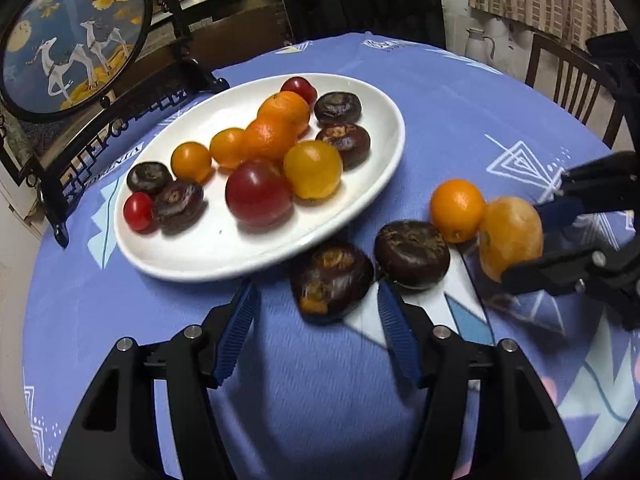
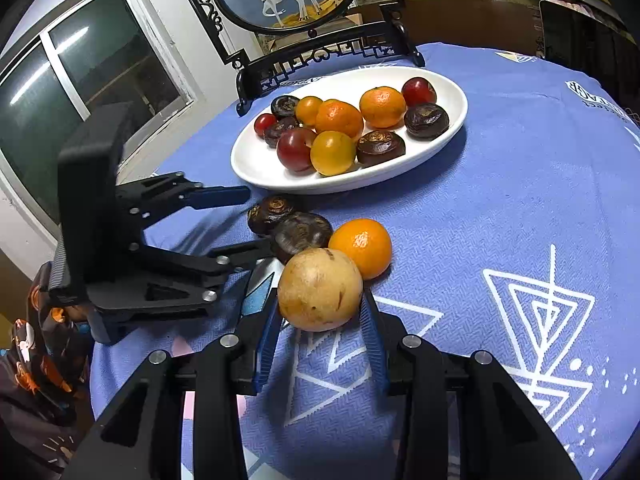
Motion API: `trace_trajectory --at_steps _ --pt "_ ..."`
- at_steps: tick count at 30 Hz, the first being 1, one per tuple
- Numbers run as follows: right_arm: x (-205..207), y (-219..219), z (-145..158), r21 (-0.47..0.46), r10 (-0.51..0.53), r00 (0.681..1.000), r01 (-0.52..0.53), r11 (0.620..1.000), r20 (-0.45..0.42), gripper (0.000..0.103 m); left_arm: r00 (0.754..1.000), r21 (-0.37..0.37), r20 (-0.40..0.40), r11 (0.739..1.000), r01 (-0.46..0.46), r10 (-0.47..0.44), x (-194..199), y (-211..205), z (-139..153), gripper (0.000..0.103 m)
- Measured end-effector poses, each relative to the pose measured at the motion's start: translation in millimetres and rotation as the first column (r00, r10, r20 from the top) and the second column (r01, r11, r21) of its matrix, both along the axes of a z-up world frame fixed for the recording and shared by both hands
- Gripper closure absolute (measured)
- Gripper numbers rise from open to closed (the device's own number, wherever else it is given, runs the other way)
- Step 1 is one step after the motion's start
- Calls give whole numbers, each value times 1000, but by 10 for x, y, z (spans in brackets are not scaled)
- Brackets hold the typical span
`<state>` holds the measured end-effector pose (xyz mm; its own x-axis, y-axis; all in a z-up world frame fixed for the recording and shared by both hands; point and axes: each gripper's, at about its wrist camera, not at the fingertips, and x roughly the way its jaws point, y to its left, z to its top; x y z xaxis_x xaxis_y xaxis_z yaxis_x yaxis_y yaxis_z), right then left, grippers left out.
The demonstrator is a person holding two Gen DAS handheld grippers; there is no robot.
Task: Organize fruits
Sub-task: 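Grasp a dark brown fruit with the left tool while the right tool grasps the pale pomelo, then carry the brown fruit and pomelo onto the plate and open both tools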
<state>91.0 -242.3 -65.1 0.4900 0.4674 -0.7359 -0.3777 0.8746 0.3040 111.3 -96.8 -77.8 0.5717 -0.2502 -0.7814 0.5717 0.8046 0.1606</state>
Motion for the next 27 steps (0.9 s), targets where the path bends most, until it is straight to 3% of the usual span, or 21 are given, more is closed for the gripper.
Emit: trace_trajectory --at_steps 3,5,6,12,16,20,27 --pt "2 -10 -14 4 0 1000 0 1000 -1 64 998 -52 -62 998 -23 19 110 8 -12 45" --pt "-2 -17 -18 5 -1 1000 1 1000 0 64 997 -75 -74 997 -23 17 132 16 -22 52" --pt "-2 -16 -20 3 -2 1000 2 1000 0 64 996 -88 -83 996 -18 11 130 13 -22 61" --pt "-72 -25 -7 0 -7 1000 7 1000 1 64 995 -91 -92 995 -37 28 -92 23 47 62" --pt "-153 7 68 -9 6 1000 -6 1000 20 64 999 -110 -37 993 -34 30 -330 147 264 62" --pt "-182 61 311 -3 13 996 -13 1000 87 64 989 -161 67 980 -118 131 -368 321 713 62" --pt "-117 107 1003 32 -15 961 7 999 277 64 914 -248 202 921 -300 352 -128 432 1289 62"
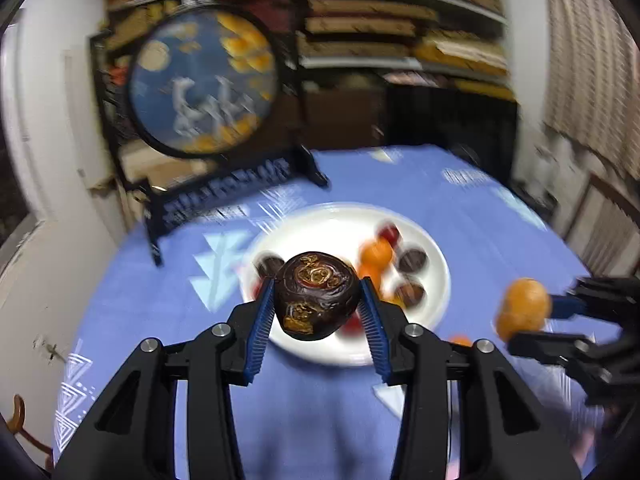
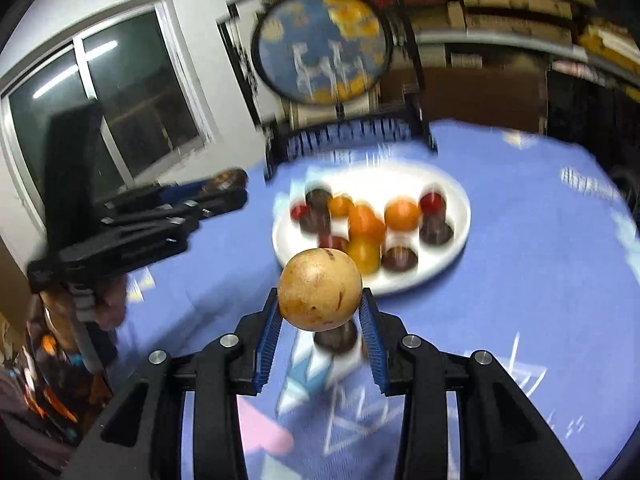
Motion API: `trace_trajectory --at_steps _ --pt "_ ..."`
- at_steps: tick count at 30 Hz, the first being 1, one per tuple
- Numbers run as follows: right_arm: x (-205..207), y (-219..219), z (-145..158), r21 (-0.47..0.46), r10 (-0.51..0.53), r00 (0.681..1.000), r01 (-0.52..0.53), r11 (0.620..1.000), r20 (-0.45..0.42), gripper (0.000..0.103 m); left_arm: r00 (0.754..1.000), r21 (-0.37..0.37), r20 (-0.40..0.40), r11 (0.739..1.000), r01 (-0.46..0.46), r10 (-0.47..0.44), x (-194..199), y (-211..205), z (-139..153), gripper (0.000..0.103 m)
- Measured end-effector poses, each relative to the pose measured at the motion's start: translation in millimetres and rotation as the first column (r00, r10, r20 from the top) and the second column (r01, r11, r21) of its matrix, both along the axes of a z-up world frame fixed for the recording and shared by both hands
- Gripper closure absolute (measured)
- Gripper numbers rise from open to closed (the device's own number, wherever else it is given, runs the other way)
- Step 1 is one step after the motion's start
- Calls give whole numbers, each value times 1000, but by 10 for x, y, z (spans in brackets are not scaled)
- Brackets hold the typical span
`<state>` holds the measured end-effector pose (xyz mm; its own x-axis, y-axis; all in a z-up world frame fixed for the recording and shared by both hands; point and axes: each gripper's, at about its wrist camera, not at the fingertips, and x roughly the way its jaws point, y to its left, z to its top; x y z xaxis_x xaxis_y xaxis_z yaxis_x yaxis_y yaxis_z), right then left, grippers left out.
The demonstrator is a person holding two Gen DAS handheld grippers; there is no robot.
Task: Organize fruits
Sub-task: 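Carry the brown fruit and pomelo onto the plate and open both tools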
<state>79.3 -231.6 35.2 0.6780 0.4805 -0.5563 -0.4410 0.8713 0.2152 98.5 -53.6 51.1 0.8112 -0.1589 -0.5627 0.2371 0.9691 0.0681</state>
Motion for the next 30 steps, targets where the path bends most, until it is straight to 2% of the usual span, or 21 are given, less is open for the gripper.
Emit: trace_trajectory --at_steps 5,13,17,21,25,30 --pt "183 31 283 22 -19 996 18 1000 82 64 997 5 36 998 -70 70 259 -119 92 62" --pt "618 146 285 32 -32 996 29 999 88 64 994 -36 2 993 -110 110 717 -160 -58 62" --pt "791 243 282 -19 -51 992 53 998 118 64 990 -63 2 988 -140 141 805 -83 -221 62" --pt "934 333 255 -66 -59 987 70 995 150 64 988 -22 -40 988 -152 151 935 -87 -401 62" --pt "1049 368 162 -62 -61 988 70 996 142 64 986 17 -20 986 -164 165 946 -103 -463 62" --pt "1137 327 8 -50 -66 992 71 996 103 64 986 32 -29 986 -165 166 974 -112 -541 62"
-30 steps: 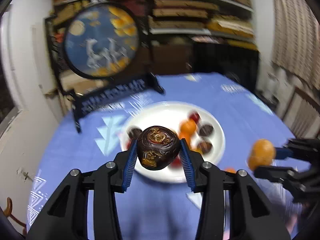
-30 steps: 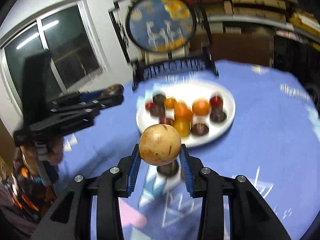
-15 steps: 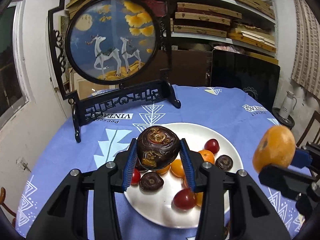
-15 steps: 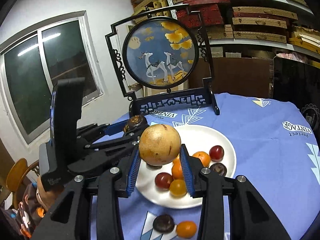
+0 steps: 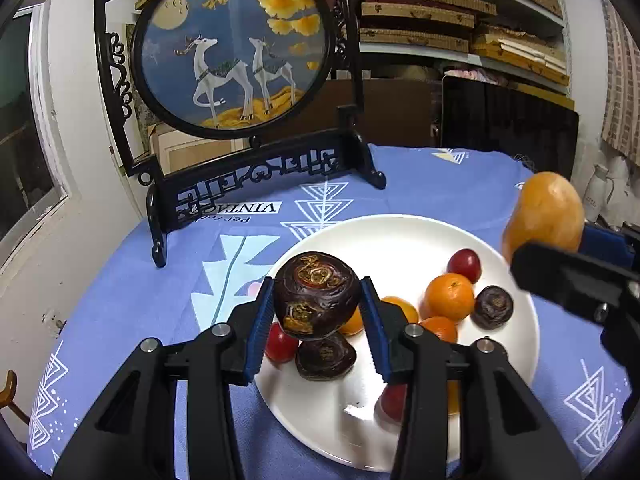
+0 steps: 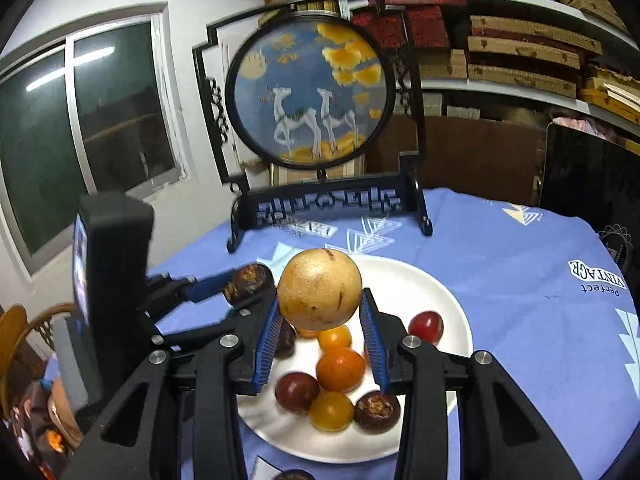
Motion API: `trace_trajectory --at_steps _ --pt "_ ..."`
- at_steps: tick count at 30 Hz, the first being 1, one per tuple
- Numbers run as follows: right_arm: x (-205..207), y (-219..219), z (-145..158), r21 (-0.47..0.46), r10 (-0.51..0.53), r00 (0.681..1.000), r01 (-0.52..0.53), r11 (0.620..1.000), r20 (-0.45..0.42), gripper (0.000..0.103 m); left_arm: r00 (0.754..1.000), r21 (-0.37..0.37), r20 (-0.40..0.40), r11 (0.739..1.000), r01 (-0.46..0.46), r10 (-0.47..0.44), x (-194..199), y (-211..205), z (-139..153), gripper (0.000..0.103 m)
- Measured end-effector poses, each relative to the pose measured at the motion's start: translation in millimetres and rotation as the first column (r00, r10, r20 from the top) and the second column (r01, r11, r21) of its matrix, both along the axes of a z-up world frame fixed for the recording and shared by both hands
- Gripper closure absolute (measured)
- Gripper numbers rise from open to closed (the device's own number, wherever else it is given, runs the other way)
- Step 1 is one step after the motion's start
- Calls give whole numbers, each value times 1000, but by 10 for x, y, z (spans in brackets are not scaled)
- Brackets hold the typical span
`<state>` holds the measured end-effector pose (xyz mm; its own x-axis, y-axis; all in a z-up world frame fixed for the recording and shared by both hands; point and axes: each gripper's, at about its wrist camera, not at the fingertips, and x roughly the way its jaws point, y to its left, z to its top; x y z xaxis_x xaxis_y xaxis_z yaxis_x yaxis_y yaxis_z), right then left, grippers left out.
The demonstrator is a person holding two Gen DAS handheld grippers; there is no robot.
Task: Organize fruits
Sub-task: 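Carry the brown fruit and pomelo onto the plate and open both tools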
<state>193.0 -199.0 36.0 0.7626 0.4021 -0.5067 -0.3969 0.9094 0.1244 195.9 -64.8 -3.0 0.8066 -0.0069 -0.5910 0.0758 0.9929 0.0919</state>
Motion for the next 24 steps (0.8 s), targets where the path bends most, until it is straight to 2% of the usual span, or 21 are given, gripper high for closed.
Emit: trace_trajectory --at_steps 4,11,24 --pt "69 -23 -107 -5 -15 999 14 1000 -33 64 1000 26 -6 1000 -3 3 24 -24 -66 62" --pt "78 -8 -140 -10 -21 999 20 1000 -35 64 1000 28 -3 1000 -7 7 37 -24 -102 62" --pt "172 57 -190 -58 -38 999 37 998 -20 64 999 -35 -28 999 -35 34 162 44 -94 62"
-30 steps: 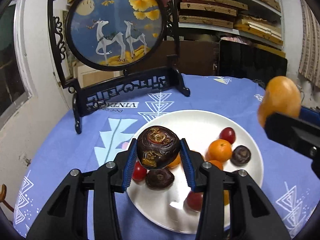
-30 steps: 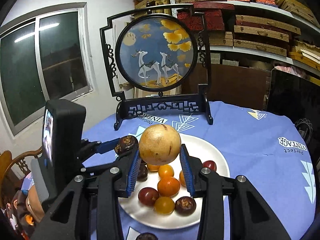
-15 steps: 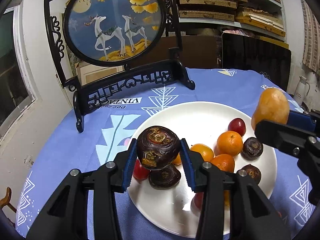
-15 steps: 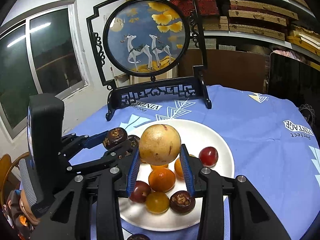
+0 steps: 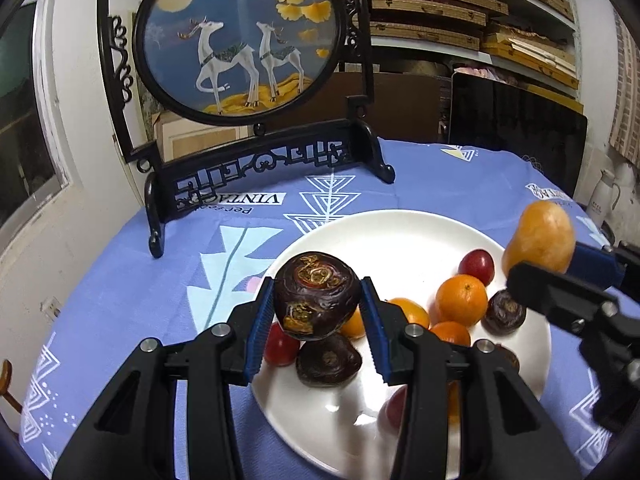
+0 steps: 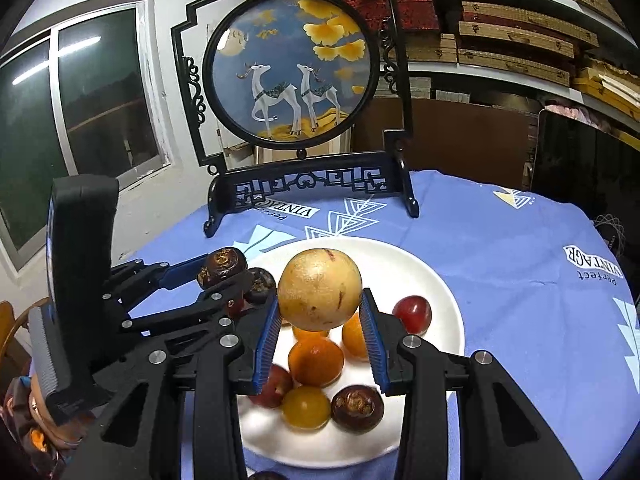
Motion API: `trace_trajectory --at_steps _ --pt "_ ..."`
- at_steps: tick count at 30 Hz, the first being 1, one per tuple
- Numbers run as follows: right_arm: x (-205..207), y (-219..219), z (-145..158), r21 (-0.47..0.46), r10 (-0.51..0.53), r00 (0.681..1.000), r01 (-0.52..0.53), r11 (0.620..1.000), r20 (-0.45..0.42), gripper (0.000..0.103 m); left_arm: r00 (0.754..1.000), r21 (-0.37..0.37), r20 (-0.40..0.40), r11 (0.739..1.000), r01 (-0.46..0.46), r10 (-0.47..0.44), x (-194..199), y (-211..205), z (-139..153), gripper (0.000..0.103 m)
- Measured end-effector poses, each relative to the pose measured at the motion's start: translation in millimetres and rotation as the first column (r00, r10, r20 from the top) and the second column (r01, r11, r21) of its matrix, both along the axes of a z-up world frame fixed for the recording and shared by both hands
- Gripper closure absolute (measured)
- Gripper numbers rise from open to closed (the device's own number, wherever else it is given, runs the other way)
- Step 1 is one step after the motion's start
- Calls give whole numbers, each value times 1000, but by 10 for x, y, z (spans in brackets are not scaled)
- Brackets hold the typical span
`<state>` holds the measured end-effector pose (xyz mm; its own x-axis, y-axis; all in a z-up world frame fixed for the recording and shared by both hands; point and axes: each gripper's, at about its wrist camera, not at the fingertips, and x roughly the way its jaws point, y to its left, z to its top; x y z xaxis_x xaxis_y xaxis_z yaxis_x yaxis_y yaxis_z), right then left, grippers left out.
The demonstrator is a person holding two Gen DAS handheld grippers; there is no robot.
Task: Organize fruits
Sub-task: 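Carry the brown fruit and pomelo onto the plate and open both tools, then grasp the last dark brown fruit with the left tool while the right tool grasps an orange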
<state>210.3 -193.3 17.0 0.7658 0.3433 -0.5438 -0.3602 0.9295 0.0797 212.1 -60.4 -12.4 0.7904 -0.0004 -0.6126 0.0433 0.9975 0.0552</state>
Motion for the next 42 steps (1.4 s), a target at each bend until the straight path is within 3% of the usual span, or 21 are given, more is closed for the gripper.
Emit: trace_trajectory --at_steps 7,8,9,10,17,18,21,26,29,34,38,40,41,42 --pt "445 83 -122 -30 -22 998 20 999 -57 62 999 29 -15 998 -47 47 130 17 -123 60" --pt "480 85 -129 -40 -43 998 41 998 -49 53 999 60 -1 997 -41 41 113 -16 -131 58" --pt "485 72 -124 -39 -56 998 55 998 -41 48 999 75 10 996 -41 40 99 -29 -120 46" --pt "464 39 -105 -21 -58 998 57 998 -34 48 999 86 25 995 -41 39 76 -41 -101 38" --pt "157 -197 -25 31 -56 998 57 998 -33 34 999 76 41 997 -6 3 -29 -55 -23 37" --pt "104 -235 -17 38 -54 998 56 998 -41 30 999 84 42 997 -1 -2 -50 -65 -20 34" --pt "-161 -355 15 44 -33 998 35 998 -48 29 998 99 64 995 11 -17 -167 -83 37 27" --pt "-786 -535 -155 -93 45 996 -51 994 -71 25 994 33 46 995 98 -99 -568 -48 88 18" --pt "-1074 -615 -397 -171 87 986 -111 979 -140 24 986 21 2 985 169 -169 -817 -22 0 17" --pt "-1122 -505 -639 -225 119 977 -157 962 -175 24 982 26 -67 983 181 -179 -1079 49 -127 17" --pt "-1004 -294 -771 -251 161 966 -211 945 -205 31 978 57 -76 978 200 -196 -1240 40 -137 17" --pt "-923 -202 -836 -263 182 955 -243 934 -234 50 971 52 -94 973 225 -220 -1279 4 -148 17" --pt "-891 -185 -862 -272 175 954 -241 932 -244 66 966 51 -104 969 243 -237 -1300 -40 -166 17" --pt "-888 -187 -858 -273 173 955 -238 932 -241 66 962 55 -111 965 258 -251 -1316 -95 -188 17"
